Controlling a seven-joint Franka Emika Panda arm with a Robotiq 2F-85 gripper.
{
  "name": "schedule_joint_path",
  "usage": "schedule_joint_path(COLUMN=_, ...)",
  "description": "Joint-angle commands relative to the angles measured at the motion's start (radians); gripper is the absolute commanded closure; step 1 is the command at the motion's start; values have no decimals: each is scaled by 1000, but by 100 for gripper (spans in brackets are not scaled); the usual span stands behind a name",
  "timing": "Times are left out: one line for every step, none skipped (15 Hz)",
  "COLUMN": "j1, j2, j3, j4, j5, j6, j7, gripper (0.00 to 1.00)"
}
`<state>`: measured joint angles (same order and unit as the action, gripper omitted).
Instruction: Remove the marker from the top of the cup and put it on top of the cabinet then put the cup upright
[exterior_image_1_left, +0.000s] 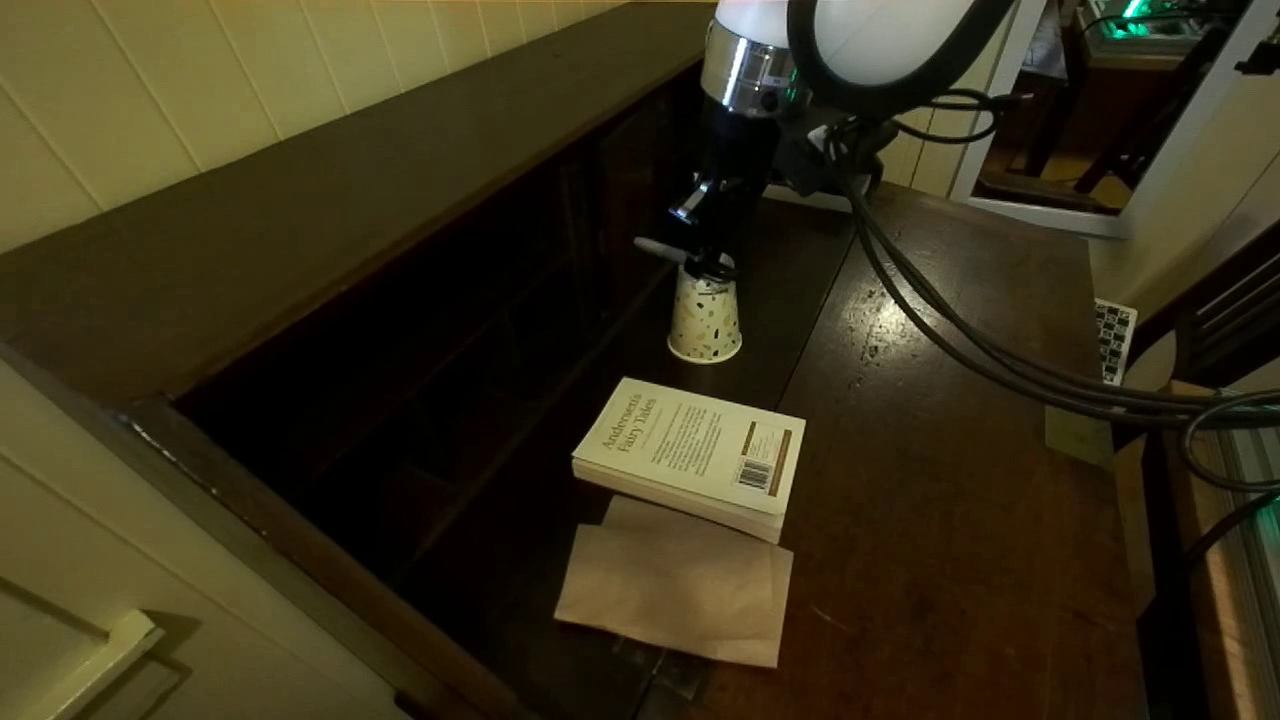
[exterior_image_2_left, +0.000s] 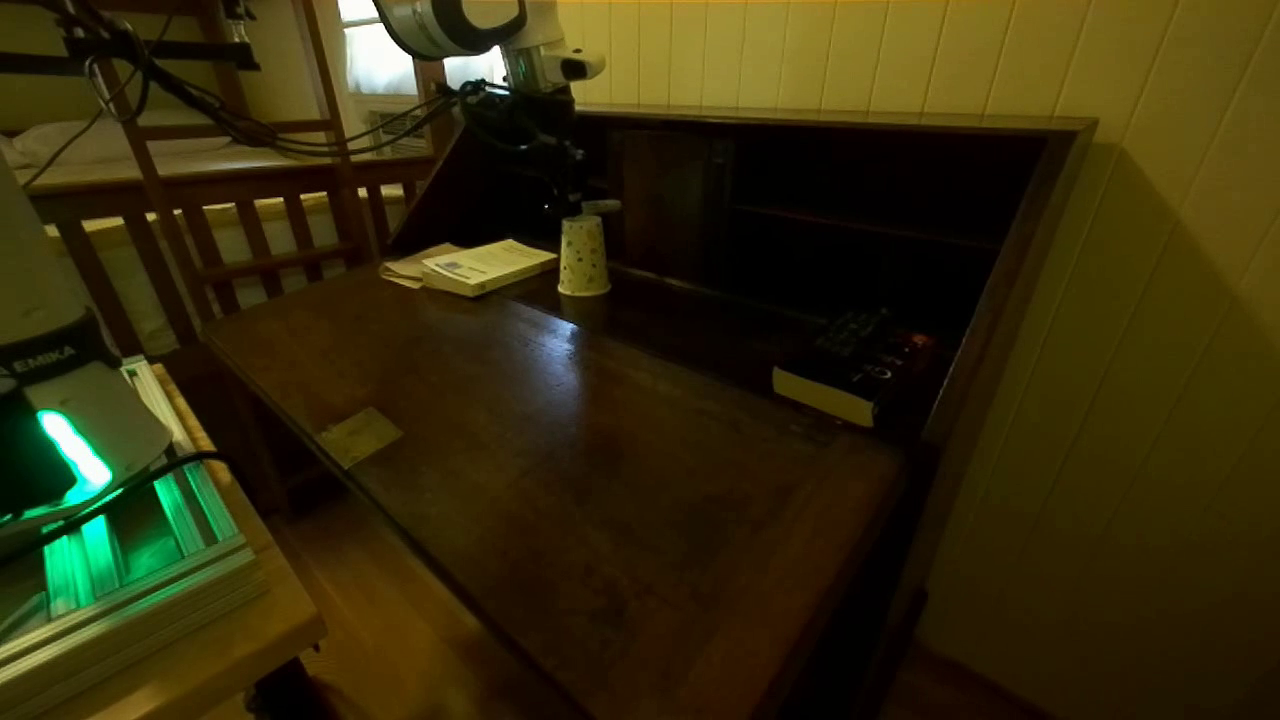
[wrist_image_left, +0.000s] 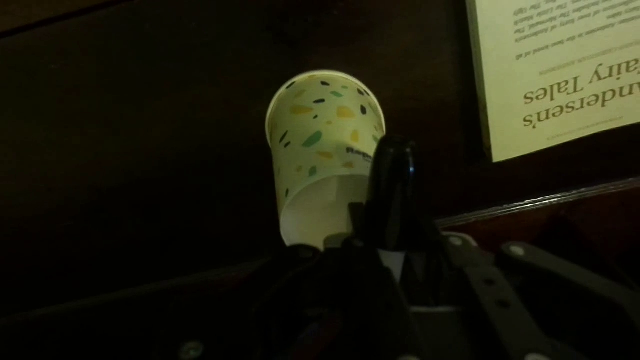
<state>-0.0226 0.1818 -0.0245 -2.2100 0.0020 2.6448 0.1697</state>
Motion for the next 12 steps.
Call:
schedule_joint_path(j1=3, j2=-89, j3=12, j4=-35, j5=28, j6=-18, j7=-51, gripper=94)
schedule_joint_path(j1=5, j2=-116, j3=10, j4=-47, j5=4, j6=-27, j7=-68, gripper=94)
schedule_joint_path(j1=8, j2=-149, j3=6, j4=-62, j5=-23, j6=-36, j7=-75, gripper=94)
schedule_joint_path(j1=5, j2=-185, j3=12, j4=-80, j5=-14, j6=-45, j7=-112, gripper=94)
schedule_joint_path(j1=4, j2=-218, j3=13, j4=-92, j5=-9, j6=-60, j7=-141, gripper=94)
schedule_joint_path(j1=3, j2=-251, j3=17, j4=-105, j5=12, j6=-73, j7=-191, gripper=94)
schedule_joint_path(j1=3, j2=-279, j3=13, j4=-115, j5=8, j6=-84, j7=-221, gripper=94)
schedule_joint_path(j1=2, j2=-305, j3=8, j4=-119, j5=-5, j6=-97, j7=-235, gripper=94)
schedule_joint_path(j1=1, j2=-331, j3=4, j4=-122, j5=-5, j6=-115, j7=-254, gripper=94)
schedule_joint_path(j1=-1, j2=-349, j3=-3, j4=-122, j5=0, j6=-116, j7=-283, gripper=94)
schedule_joint_path(j1=-2, j2=-362, j3=-9, j4=-117, j5=-2, j6=-122, j7=-302, gripper=94)
schedule_joint_path(j1=-7, j2=-361, j3=-17, j4=-102, j5=-7, j6=-118, j7=-316, gripper=94)
